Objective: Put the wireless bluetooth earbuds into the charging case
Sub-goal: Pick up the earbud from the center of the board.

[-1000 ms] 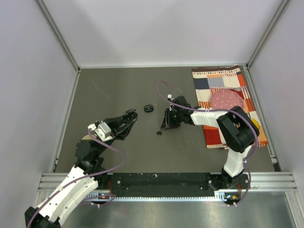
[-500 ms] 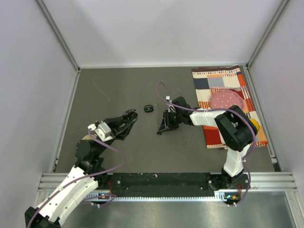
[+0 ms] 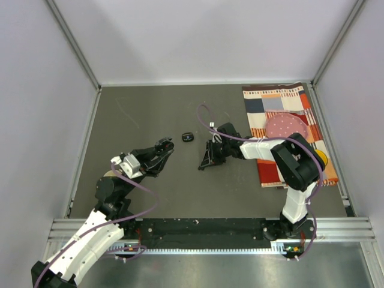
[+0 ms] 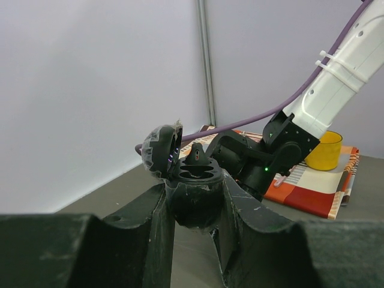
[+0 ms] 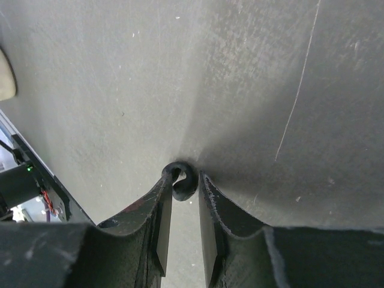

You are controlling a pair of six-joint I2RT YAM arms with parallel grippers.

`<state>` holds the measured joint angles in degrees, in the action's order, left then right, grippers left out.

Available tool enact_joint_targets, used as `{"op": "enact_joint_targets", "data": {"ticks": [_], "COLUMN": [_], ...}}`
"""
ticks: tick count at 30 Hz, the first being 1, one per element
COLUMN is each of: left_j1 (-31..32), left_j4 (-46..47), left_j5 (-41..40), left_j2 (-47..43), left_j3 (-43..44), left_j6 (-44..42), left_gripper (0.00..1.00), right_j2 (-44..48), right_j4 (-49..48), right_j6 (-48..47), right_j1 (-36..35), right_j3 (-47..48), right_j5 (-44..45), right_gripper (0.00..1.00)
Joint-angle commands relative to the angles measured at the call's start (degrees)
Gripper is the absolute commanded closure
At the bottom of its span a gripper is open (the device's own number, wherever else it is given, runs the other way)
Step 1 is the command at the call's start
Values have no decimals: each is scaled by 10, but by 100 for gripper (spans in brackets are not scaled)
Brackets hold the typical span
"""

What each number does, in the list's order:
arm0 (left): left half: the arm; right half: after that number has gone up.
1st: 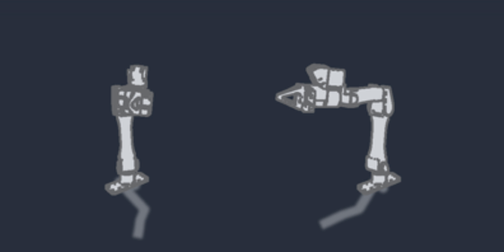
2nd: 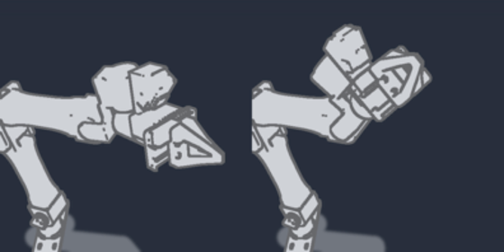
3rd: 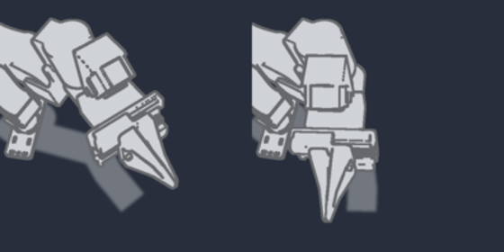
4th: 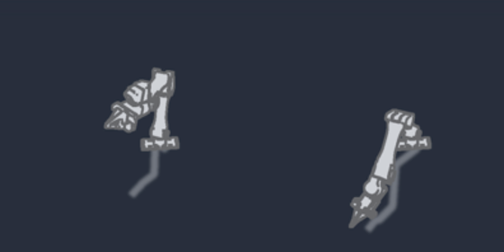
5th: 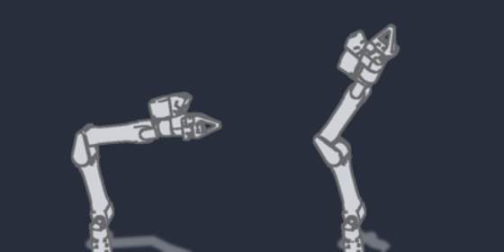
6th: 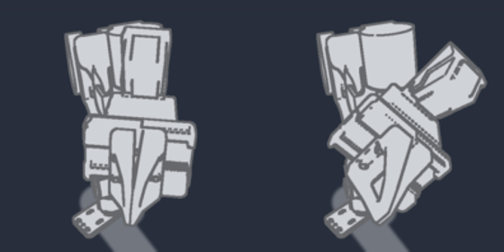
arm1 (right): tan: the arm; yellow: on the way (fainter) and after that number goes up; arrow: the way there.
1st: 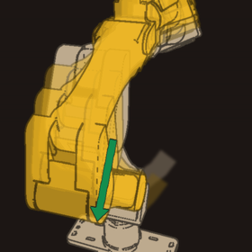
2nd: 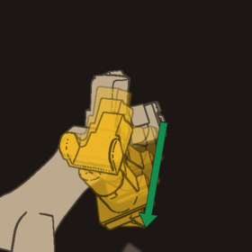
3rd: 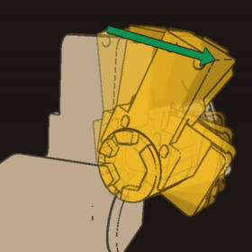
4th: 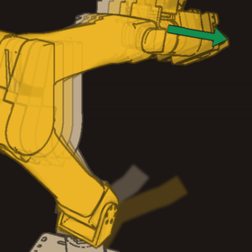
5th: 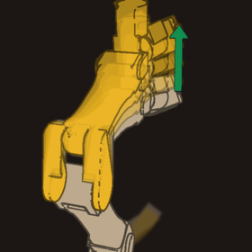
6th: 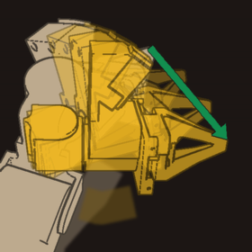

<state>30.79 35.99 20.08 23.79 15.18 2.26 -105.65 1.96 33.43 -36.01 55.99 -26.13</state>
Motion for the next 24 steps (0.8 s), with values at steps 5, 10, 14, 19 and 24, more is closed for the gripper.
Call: {"op": "enact_joint_targets", "data": {"ticks": [5,10,14,19,24], "left_j1": [1,1,1,1,1], "left_j4": [33,35,36,36,36], "left_j5": [-2,-1,-3,-2,-3], "left_j2": [6,7,6,6,3], "left_j3": [-6,-7,-9,-10,-12], "left_j6": [9,11,12,13,14], "left_gripper": [100,100,100,100,100], "right_j2": [-16,-16,-15,-14,-17], "right_j4": [-1,-1,-4,-5,-9], "right_j6": [-16,-20,-20,-21,-21], "right_j1": [-8,-11,-13,-18,-20], "right_j3": [-6,-8,-8,-7,-7], "right_j5": [6,5,2,1,2], "right_gripper": [76,77,77,77,77]}}
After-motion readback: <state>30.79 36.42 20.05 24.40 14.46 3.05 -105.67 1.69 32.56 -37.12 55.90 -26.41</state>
